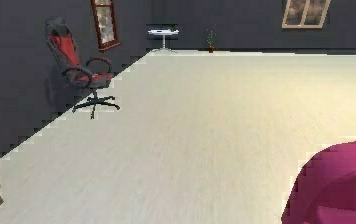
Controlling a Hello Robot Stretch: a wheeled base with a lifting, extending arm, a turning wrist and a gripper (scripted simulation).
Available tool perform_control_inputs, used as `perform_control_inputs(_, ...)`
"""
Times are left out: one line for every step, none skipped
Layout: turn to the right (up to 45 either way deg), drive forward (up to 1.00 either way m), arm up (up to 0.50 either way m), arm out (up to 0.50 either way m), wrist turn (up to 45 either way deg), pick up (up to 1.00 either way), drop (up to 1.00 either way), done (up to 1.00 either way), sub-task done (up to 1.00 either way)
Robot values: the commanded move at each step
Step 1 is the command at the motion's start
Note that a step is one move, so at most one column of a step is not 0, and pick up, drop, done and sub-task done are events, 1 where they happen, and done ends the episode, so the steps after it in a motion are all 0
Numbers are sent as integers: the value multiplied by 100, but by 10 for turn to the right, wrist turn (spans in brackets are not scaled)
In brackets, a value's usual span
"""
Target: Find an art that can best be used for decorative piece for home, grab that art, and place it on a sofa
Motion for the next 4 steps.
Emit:
perform_control_inputs(0, 0, 0, 0, 450, 0, 0, 0, 0)
perform_control_inputs(0, 0, 0, 0, 450, 0, 0, 0, 0)
perform_control_inputs(0, 0, 0, 0, 390, 0, 0, 0, 0)
perform_control_inputs(0, 0, -26, 0, 0, 0, 0, 0, 0)
